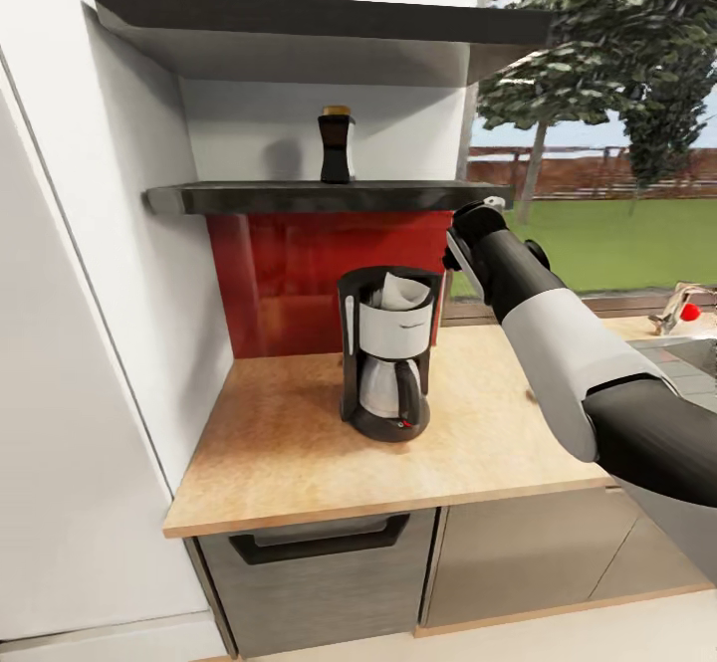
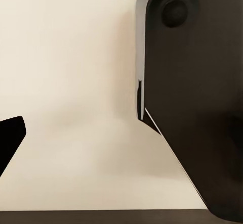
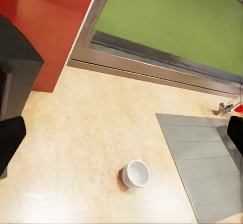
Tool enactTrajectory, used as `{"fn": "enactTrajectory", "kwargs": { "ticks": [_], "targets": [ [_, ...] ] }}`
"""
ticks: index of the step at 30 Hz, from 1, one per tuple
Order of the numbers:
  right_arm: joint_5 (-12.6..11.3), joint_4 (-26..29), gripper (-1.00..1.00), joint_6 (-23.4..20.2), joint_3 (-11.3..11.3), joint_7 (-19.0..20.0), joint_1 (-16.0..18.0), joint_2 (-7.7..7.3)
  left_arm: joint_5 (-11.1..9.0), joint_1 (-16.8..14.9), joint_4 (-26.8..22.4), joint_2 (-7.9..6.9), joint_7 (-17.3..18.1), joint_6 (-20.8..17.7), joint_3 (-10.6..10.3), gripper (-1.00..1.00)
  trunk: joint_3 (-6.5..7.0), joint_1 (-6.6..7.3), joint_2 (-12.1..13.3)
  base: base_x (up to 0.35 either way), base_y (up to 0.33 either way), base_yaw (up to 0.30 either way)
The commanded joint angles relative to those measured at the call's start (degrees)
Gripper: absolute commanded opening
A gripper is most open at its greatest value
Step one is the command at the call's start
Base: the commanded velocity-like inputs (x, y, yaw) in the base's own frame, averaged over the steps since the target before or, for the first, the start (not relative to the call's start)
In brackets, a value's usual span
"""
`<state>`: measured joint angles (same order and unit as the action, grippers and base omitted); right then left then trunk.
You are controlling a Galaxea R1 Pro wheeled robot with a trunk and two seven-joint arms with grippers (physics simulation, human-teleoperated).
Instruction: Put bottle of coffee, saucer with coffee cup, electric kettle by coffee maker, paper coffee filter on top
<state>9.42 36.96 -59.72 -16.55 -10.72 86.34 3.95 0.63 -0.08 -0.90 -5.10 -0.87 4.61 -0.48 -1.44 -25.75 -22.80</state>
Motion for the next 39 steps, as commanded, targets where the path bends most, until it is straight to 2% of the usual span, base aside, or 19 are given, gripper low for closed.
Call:
{"fn": "enactTrajectory", "kwargs": {
  "ticks": [1, 7, 9, 15, 16, 19, 21, 22, 24, 25, 26, 27, 28, 29, 32, 33, 36, 39],
  "targets": [
    [0.16, 0.00, 1.00, -0.28, -0.19, 0.05, 0.05, -0.30, 0.07, -0.01, -0.05, 0.00, -0.09, 0.14, -0.05, 1.00, -0.12, -0.03, -0.12, 0.000, -0.262, 0.000],
    [0.16, -0.15, 1.00, -0.28, -0.31, 0.04, 0.05, -1.97, 0.07, -0.01, -0.07, 0.00, -0.10, 0.14, -0.05, 1.00, -0.12, -0.03, -0.12, 0.000, -0.270, 0.000],
    [0.16, -0.27, 1.00, -0.28, -0.32, 0.07, 0.05, -2.97, 0.07, -0.01, -0.12, 0.00, -0.10, 0.14, -0.03, 1.00, -0.12, -0.03, -0.12, 0.000, -0.274, 0.000],
    [-0.01, -1.11, 1.00, -0.28, -0.40, 0.11, -0.13, -6.89, 0.07, -0.01, -0.20, 0.02, -0.10, 0.14, 0.04, 1.00, -0.12, -0.03, -0.12, 0.000, -0.274, 0.000],
    [-0.06, -2.02, 1.00, -0.28, -0.40, 0.17, -0.96, -8.13, 0.07, -0.01, -0.22, 0.01, -0.13, 0.14, 0.04, 1.00, -0.12, -0.03, -0.12, 0.000, -0.274, 0.000],
    [-0.08, -3.13, 1.00, -0.28, -0.36, 0.18, -4.50, -10.56, 0.07, -0.01, -0.29, 0.00, -0.52, 0.14, 0.04, 1.00, -0.12, -0.03, -0.12, 0.000, -0.274, 0.000],
    [-0.06, -3.35, 1.00, 5.18, -0.33, 0.10, -7.26, -12.49, 0.10, -0.01, -0.31, 0.05, -0.74, 0.16, 0.07, 1.00, -0.12, -0.03, -0.12, 0.000, -0.274, 0.000],
    [-0.05, -3.39, 1.00, 7.08, -0.33, 0.08, -7.99, -12.94, 0.10, -0.01, -0.32, 0.06, -0.77, 0.17, 0.08, 1.00, -0.12, -0.03, -0.12, 0.000, -0.274, 0.000],
    [-0.03, -3.54, 1.00, 15.48, -0.31, -0.08, -11.21, -14.63, 0.08, -0.01, -0.36, 0.05, -0.83, 0.20, 0.11, 1.00, -0.12, -0.03, -0.12, 0.000, -0.274, 0.000],
    [-0.03, -3.56, 1.00, 17.59, -0.29, -0.12, -12.09, -15.03, 0.08, -0.01, -0.38, 0.03, -0.85, 0.21, 0.11, 1.00, -0.12, -0.03, -0.12, 0.000, -0.274, 0.000],
    [-0.02, -3.60, 1.00, 30.83, 0.38, -0.33, -18.56, -17.32, 0.07, -0.01, -0.43, 0.00, -0.88, 0.46, 0.10, 1.00, -0.12, -0.03, -0.12, 0.000, -0.274, 0.000],
    [-0.02, -3.59, 1.00, 32.53, 0.80, -0.39, -19.51, -17.54, 0.07, -0.01, -0.44, 0.02, -0.89, 0.50, 0.09, 1.00, -0.12, -0.03, -0.12, 0.000, -0.274, 0.000],
    [-0.02, -3.58, 1.00, 35.95, 2.19, -0.59, -21.44, -17.90, 0.07, -0.01, -0.47, 0.01, -0.89, 0.61, 0.07, 1.00, -0.12, -0.03, -0.12, 0.000, -0.273, 0.000],
    [-0.02, -3.56, 1.00, 41.18, 5.65, -1.23, -24.25, -18.21, 0.07, -0.01, -0.49, 0.01, -0.89, 0.72, 0.09, 1.00, -0.12, -0.03, -0.12, 0.000, -0.268, 0.000],
    [0.09, -3.53, 1.00, 51.74, 14.38, -3.43, -29.58, -18.45, 0.07, -0.01, -0.51, 0.00, -0.89, 0.90, 0.06, 1.00, -0.12, -0.03, -0.12, 0.000, -0.190, 0.000],
    [0.18, -3.51, 1.00, 57.95, 18.02, -4.27, -33.01, -18.50, 0.03, -0.01, -0.51, -0.04, -0.89, 1.01, 0.05, 1.00, -0.12, -0.03, -0.12, 0.000, -0.051, 0.000],
    [0.23, -3.48, 1.00, 66.46, 20.05, -5.94, -38.59, -18.53, -0.01, -0.01, -0.56, -0.08, -0.89, 1.15, 0.08, 1.00, -0.12, -0.03, -0.12, 0.000, -0.022, 0.000],
    [0.24, -3.48, 1.00, 73.29, 20.53, -10.33, -43.18, -18.51, -0.01, -0.01, -0.58, -0.09, -0.89, 1.18, 0.09, 1.00, -0.12, -0.03, -0.12, 0.000, -0.007, 0.000]
  ]
}}
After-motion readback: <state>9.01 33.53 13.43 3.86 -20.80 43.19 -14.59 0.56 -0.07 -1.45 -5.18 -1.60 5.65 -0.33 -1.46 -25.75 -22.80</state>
